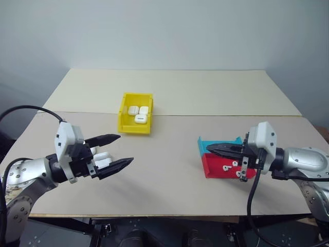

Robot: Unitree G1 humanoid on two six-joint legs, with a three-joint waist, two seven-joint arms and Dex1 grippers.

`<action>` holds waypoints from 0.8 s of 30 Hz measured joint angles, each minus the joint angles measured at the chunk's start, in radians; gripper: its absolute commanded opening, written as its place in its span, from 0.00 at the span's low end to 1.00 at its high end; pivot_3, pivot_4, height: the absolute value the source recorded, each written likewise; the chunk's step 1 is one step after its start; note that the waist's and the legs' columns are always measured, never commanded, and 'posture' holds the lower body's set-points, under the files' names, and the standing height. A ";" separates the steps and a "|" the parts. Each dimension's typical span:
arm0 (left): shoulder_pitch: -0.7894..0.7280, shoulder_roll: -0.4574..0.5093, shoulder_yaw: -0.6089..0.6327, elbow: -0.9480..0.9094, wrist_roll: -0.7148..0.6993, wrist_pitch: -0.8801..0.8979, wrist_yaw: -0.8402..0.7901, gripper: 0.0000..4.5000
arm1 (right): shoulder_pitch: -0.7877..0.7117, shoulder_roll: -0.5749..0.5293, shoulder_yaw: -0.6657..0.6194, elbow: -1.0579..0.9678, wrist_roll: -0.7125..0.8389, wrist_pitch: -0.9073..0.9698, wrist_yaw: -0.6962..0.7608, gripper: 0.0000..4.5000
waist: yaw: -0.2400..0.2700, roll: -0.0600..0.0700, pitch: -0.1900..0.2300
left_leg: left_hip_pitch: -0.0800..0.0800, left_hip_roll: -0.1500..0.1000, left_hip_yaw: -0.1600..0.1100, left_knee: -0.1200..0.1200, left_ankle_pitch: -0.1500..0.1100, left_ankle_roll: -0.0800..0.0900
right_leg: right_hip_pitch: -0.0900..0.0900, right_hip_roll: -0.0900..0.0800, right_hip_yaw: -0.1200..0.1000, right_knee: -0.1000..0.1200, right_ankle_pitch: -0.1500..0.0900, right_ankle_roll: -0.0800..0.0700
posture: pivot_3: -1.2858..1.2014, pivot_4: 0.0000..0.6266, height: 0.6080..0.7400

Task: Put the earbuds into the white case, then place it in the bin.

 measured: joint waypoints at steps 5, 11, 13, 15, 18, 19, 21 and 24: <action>0.003 0.026 0.000 0.001 0.019 -0.019 -0.033 0.99 | 0.000 0.004 0.002 0.000 0.000 -0.001 -0.002 0.00 | 0.000 0.000 0.000 | 0.000 0.000 0.000 0.000 0.000 0.000 | 0.000 0.000 0.000 0.000 0.000 0.000 | 0.52 0.24 1.00; 0.007 0.039 0.014 0.008 -0.006 0.004 -0.030 0.99 | 0.006 0.004 0.002 0.000 0.001 -0.001 -0.002 0.00 | 0.000 0.000 0.000 | 0.000 0.000 0.000 0.000 0.000 0.000 | 0.000 0.000 0.000 0.000 0.000 0.000 | 0.52 0.24 1.00; 0.007 0.051 0.020 0.015 -0.006 0.005 -0.030 0.99 | 0.011 0.004 0.002 0.000 0.001 -0.001 -0.001 0.00 | 0.000 0.000 0.000 | 0.000 0.000 0.000 0.000 0.000 0.000 | 0.000 0.000 0.000 0.000 0.000 0.000 | 0.52 0.24 1.00; 0.007 0.055 0.025 0.021 -0.006 0.005 -0.030 0.99 | 0.012 0.004 0.002 0.000 0.003 -0.001 0.000 0.00 | 0.000 0.000 0.000 | 0.000 0.000 0.000 0.000 0.000 0.000 | 0.000 0.000 0.000 0.000 0.000 0.000 | 0.52 0.24 1.00; 0.000 0.060 0.025 0.030 -0.006 0.004 -0.034 1.00 | 0.010 -0.001 0.002 0.004 0.020 -0.001 0.022 0.15 | 0.000 0.000 0.000 | 0.000 0.000 0.000 0.000 0.000 0.000 | 0.000 0.000 0.000 0.000 0.000 0.000 | 0.52 0.24 1.00; -0.005 0.062 0.025 0.036 -0.005 0.004 -0.034 1.00 | 0.006 -0.006 0.002 0.010 0.022 -0.001 0.033 0.22 | 0.000 0.000 0.000 | 0.000 0.000 0.000 0.000 0.000 0.000 | 0.000 0.000 0.000 0.000 0.000 0.000 | 0.52 0.24 1.00; -0.013 0.065 0.025 0.040 -0.001 0.003 -0.033 1.00 | -0.010 -0.021 0.002 0.024 0.030 0.001 0.056 0.38 | 0.000 0.000 0.000 | 0.000 0.000 0.000 0.000 0.000 0.000 | 0.000 0.000 0.000 0.000 0.000 0.000 | 0.52 0.24 1.00; 0.001 0.072 0.030 0.039 0.003 0.006 -0.027 1.00 | -0.021 -0.046 0.002 0.030 0.038 0.001 0.089 0.62 | -0.001 0.000 0.000 | 0.000 0.000 0.000 0.000 0.000 0.000 | -0.001 0.000 0.000 0.000 0.000 0.000 | 0.52 0.24 1.00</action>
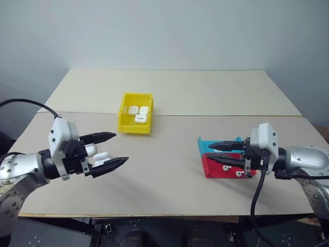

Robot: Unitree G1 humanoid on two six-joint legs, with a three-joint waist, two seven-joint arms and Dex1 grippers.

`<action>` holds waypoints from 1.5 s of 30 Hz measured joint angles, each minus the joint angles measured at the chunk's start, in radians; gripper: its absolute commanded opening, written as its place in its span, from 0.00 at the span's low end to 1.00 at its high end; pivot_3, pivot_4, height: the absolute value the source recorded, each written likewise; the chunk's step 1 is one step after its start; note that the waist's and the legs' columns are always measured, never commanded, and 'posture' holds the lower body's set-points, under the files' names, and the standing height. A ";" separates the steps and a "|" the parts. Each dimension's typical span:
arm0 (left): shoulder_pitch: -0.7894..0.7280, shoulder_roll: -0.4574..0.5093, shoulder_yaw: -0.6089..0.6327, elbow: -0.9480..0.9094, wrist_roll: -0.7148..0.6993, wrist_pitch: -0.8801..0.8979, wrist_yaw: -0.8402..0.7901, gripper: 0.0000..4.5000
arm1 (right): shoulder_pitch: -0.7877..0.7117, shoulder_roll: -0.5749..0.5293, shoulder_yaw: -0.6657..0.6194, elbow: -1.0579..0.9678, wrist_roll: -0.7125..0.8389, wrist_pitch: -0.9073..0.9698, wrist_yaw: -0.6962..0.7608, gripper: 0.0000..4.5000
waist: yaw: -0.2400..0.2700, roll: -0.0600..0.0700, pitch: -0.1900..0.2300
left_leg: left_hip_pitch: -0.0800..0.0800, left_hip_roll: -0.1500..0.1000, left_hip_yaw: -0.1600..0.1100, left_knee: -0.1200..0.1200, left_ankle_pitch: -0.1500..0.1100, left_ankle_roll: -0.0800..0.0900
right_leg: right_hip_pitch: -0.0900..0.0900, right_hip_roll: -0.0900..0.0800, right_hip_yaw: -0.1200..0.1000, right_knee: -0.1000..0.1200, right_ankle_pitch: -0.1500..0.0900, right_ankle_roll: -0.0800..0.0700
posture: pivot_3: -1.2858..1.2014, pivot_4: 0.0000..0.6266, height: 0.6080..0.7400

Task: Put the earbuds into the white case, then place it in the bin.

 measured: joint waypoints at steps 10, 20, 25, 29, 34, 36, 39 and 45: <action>-0.049 0.257 0.033 0.050 -0.050 0.360 0.120 1.00 | 0.002 -0.014 -0.002 -0.013 0.006 0.027 -0.037 1.00 | 0.003 -0.001 0.000 | 0.000 0.000 -0.002 0.000 0.000 0.000 | 0.000 -0.001 0.000 0.000 0.000 0.000 | 0.52 0.24 1.00; -0.440 0.355 -0.140 0.224 -0.088 0.885 0.349 1.00 | -0.029 -0.018 0.018 -0.010 0.010 0.035 -0.039 1.00 | 0.001 -0.003 0.002 | 0.001 0.000 0.000 -0.001 0.000 0.000 | 0.000 0.001 0.001 0.002 0.000 0.000 | 0.52 0.24 1.00; -0.440 0.261 -0.142 0.135 -0.062 0.950 0.433 1.00 | -0.039 -0.010 0.049 -0.001 0.008 0.035 -0.037 1.00 | 0.000 -0.006 0.003 | -0.002 0.000 0.000 -0.001 0.001 -0.001 | -0.002 0.000 0.001 0.001 0.000 -0.001 | 0.52 0.24 1.00; -0.386 0.261 -0.141 0.102 -0.074 0.955 0.427 1.00 | -0.040 -0.010 0.048 -0.001 0.011 0.035 -0.038 1.00 | 0.000 -0.006 0.003 | -0.001 0.000 0.000 -0.001 0.001 -0.001 | -0.002 0.001 0.000 0.001 0.000 -0.001 | 0.52 0.24 1.00; -0.377 0.252 -0.140 0.251 0.062 0.918 0.495 0.96 | -0.013 0.016 0.048 -0.030 0.012 0.035 -0.054 1.00 | 0.001 -0.006 0.003 | 0.002 0.000 0.000 -0.001 0.001 -0.001 | 0.000 0.001 0.000 0.002 0.000 -0.001 | 0.52 0.24 1.00; -0.351 0.266 -0.140 0.312 0.115 0.872 0.493 0.87 | 0.015 0.027 0.047 -0.048 0.013 0.035 -0.067 1.00 | 0.000 -0.006 0.003 | 0.000 0.000 0.000 -0.001 0.001 -0.001 | -0.002 0.000 0.001 0.001 0.000 -0.001 | 0.52 0.24 1.00; -0.211 0.341 -0.140 0.347 0.169 0.744 0.399 0.66 | 0.052 0.029 0.043 -0.067 0.014 0.035 -0.076 1.00 | -0.004 -0.006 0.003 | -0.001 0.000 0.002 -0.001 0.000 -0.001 | -0.003 -0.001 0.001 0.001 0.000 -0.001 | 0.52 0.24 1.00; -0.124 0.371 -0.175 0.543 0.307 0.392 0.194 0.23 | 0.055 0.054 0.043 -0.091 0.020 0.035 -0.113 1.00 | 0.006 -0.005 0.002 | 0.002 0.000 0.001 -0.001 0.000 -0.001 | -0.001 0.000 -0.001 0.002 -0.001 -0.003 | 0.52 0.24 1.00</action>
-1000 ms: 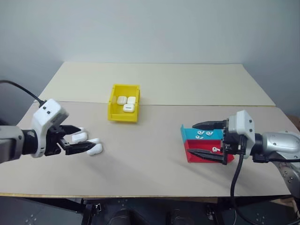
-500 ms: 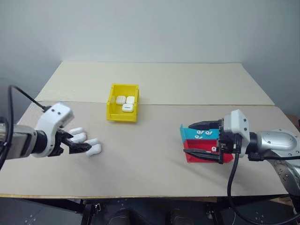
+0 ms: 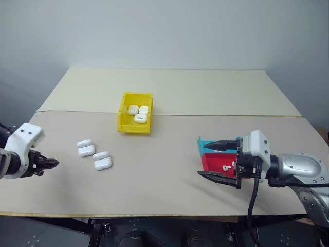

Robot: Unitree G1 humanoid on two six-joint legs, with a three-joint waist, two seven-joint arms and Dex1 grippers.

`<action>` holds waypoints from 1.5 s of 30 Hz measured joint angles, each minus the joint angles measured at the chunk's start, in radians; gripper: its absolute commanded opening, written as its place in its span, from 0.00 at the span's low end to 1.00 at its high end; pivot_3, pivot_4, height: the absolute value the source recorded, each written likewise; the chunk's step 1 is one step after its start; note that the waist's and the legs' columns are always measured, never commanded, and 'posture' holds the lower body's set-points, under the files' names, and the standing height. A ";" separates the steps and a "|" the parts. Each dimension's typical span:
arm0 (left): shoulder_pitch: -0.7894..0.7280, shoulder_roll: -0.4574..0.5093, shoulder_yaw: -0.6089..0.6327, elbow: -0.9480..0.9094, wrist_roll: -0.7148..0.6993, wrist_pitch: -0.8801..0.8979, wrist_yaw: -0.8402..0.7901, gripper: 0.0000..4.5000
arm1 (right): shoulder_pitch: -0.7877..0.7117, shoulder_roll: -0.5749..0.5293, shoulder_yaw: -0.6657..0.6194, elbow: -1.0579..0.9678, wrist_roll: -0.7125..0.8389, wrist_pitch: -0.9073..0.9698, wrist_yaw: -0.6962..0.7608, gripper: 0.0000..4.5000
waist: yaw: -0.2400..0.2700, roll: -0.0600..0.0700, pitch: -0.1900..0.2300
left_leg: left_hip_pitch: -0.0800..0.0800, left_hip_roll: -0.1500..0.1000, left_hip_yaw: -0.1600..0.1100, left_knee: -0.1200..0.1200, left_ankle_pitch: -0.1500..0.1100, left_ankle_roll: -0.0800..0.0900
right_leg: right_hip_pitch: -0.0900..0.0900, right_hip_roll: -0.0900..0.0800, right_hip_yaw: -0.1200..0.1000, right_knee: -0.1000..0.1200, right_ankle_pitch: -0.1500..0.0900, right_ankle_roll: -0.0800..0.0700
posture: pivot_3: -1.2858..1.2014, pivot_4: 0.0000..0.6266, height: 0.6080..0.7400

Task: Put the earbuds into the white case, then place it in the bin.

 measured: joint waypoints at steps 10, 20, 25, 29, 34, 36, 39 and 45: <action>-0.205 -0.186 -0.254 0.369 0.265 -0.529 -0.194 0.01 | 0.041 0.035 -0.001 -0.067 0.006 0.021 -0.085 1.00 | 0.008 -0.001 -0.001 | -0.006 -0.001 0.001 0.001 0.000 0.000 | -0.002 0.000 -0.001 0.000 0.000 0.000 | 0.52 0.24 1.00; -0.442 -0.309 -0.355 0.628 0.440 -0.688 -0.252 0.01 | 0.075 0.038 -0.010 -0.131 0.043 0.051 -0.148 1.00 | 0.009 -0.002 -0.002 | -0.005 -0.001 0.000 0.002 0.000 0.001 | -0.001 0.000 -0.002 0.001 0.000 0.001 | 0.52 0.24 1.00; -0.518 -0.356 -0.369 0.720 0.490 -0.745 -0.279 0.01 | 0.085 0.037 -0.017 -0.148 0.061 0.057 -0.163 1.00 | 0.025 -0.002 -0.002 | -0.004 -0.001 -0.001 0.003 0.000 0.001 | 0.001 0.000 -0.002 0.001 0.000 0.001 | 0.52 0.24 1.00; -0.562 -0.386 -0.374 0.775 0.526 -0.787 -0.292 0.01 | 0.087 0.032 -0.020 -0.156 0.073 0.060 -0.169 1.00 | 0.028 -0.002 -0.002 | -0.004 -0.001 -0.001 0.004 0.000 0.001 | 0.001 0.000 -0.002 0.001 0.000 0.001 | 0.52 0.24 1.00; -0.616 -0.430 -0.381 0.835 0.569 -0.830 -0.304 0.01 | 0.091 0.031 -0.032 -0.158 0.079 0.061 -0.179 1.00 | 0.036 -0.002 -0.003 | -0.004 -0.002 -0.002 0.005 0.000 0.001 | 0.002 -0.001 -0.003 0.001 0.001 0.002 | 0.52 0.24 1.00; -0.631 -0.440 -0.383 0.848 0.588 -0.841 -0.310 0.01 | 0.091 0.031 -0.033 -0.158 0.079 0.061 -0.185 1.00 | 0.039 -0.002 -0.004 | -0.004 -0.002 -0.002 0.006 0.000 0.001 | 0.003 -0.001 -0.004 0.001 0.000 0.002 | 0.52 0.24 1.00; -0.654 -0.468 -0.384 0.880 0.602 -0.869 -0.311 0.01 | 0.091 0.031 -0.033 -0.158 0.079 0.061 -0.188 1.00 | 0.048 0.000 -0.005 | -0.005 -0.002 -0.003 0.007 -0.001 0.002 | 0.003 -0.002 -0.005 0.001 0.000 0.002 | 0.52 0.24 1.00; -0.700 -0.524 -0.392 0.917 0.622 -0.914 -0.350 0.01 | 0.090 0.031 -0.033 -0.159 0.080 0.061 -0.188 1.00 | 0.051 -0.001 -0.007 | -0.007 -0.003 -0.004 0.009 -0.001 0.003 | 0.003 -0.002 -0.006 0.000 0.001 0.003 | 0.52 0.24 1.00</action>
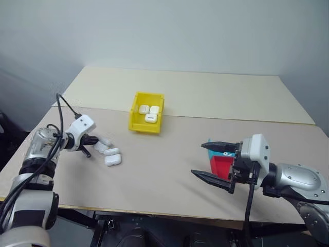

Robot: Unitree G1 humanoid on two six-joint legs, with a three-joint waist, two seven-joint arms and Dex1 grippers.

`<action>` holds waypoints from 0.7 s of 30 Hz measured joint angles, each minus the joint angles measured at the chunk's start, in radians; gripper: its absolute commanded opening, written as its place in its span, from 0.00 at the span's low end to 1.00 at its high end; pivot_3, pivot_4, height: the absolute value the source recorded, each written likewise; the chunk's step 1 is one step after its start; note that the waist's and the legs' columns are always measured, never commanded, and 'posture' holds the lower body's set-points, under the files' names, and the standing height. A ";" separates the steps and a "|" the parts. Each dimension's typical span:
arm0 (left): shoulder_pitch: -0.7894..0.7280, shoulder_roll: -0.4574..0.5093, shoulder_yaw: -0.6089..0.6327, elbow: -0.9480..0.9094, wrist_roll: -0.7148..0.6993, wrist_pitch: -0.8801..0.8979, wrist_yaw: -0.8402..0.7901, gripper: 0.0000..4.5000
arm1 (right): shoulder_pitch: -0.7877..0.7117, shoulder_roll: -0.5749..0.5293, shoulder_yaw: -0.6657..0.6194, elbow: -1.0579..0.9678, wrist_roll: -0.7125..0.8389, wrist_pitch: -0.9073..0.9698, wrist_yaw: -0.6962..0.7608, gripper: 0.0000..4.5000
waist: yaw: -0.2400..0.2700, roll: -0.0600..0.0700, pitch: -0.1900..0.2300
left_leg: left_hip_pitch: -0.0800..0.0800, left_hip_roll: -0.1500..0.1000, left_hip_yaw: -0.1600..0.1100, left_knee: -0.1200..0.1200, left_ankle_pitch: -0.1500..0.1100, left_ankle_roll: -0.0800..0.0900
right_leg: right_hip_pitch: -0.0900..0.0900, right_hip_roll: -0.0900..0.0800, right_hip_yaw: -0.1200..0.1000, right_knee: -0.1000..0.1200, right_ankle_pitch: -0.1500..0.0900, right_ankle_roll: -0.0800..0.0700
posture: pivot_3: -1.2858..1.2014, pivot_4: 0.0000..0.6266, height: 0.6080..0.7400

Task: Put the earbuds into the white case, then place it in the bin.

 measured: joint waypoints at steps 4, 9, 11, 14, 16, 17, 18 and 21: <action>-0.017 -0.018 -0.006 0.004 0.000 -0.005 -0.048 0.01 | 0.000 0.000 0.000 0.000 0.000 0.000 0.000 1.00 | -0.014 0.000 0.000 | -0.001 0.000 0.000 0.000 0.000 0.000 | -0.001 0.000 0.000 0.000 0.000 0.000 | 0.52 0.24 1.00; -0.017 0.039 -0.021 0.004 0.022 -0.008 -0.080 0.05 | 0.004 0.000 0.000 -0.004 0.000 0.000 -0.001 1.00 | -0.038 -0.001 0.000 | -0.001 0.001 0.000 0.000 0.000 0.000 | -0.002 0.002 0.000 0.000 0.000 0.000 | 0.52 0.24 1.00; -0.017 0.079 -0.022 0.003 0.031 -0.010 -0.095 0.14 | 0.009 0.000 -0.001 -0.007 0.000 0.000 -0.001 1.00 | -0.048 -0.001 0.000 | -0.001 0.002 0.000 -0.001 0.000 0.000 | -0.002 0.002 0.000 0.000 0.000 0.000 | 0.52 0.24 1.00; -0.017 0.136 -0.022 -0.012 0.037 -0.021 -0.131 0.35 | 0.010 0.000 -0.001 -0.007 0.000 0.000 0.000 1.00 | -0.054 -0.001 0.000 | -0.001 0.002 0.000 -0.001 0.000 0.000 | -0.003 0.002 0.000 0.000 0.000 0.000 | 0.52 0.24 1.00; -0.017 0.168 -0.022 -0.044 0.037 -0.018 -0.161 0.50 | 0.009 0.002 -0.001 -0.007 0.000 0.000 0.000 1.00 | -0.055 -0.001 0.000 | -0.001 0.002 0.000 -0.001 0.000 0.000 | -0.003 0.002 0.000 0.000 0.000 0.000 | 0.52 0.24 1.00; -0.017 0.184 -0.021 -0.065 0.036 -0.015 -0.181 0.58 | 0.009 0.003 0.000 -0.006 0.000 0.000 0.001 1.00 | -0.055 -0.001 0.000 | -0.001 0.002 0.000 -0.001 0.000 0.000 | -0.003 0.002 0.000 0.000 0.000 0.000 | 0.52 0.24 1.00; -0.016 0.195 -0.019 -0.083 0.031 -0.009 -0.198 0.64 | 0.008 0.003 0.000 -0.006 0.000 0.000 0.001 1.00 | -0.054 -0.001 0.000 | -0.001 0.002 0.000 -0.001 0.000 0.000 | -0.003 0.002 0.000 0.000 0.000 0.000 | 0.52 0.24 1.00; 0.031 0.241 -0.015 -0.183 -0.002 0.024 -0.288 0.86 | 0.006 0.004 0.003 -0.005 0.000 -0.001 0.002 1.00 | -0.055 -0.001 0.000 | -0.001 0.002 0.000 -0.001 0.000 0.000 | -0.003 0.002 0.001 0.000 0.000 0.000 | 0.52 0.24 1.00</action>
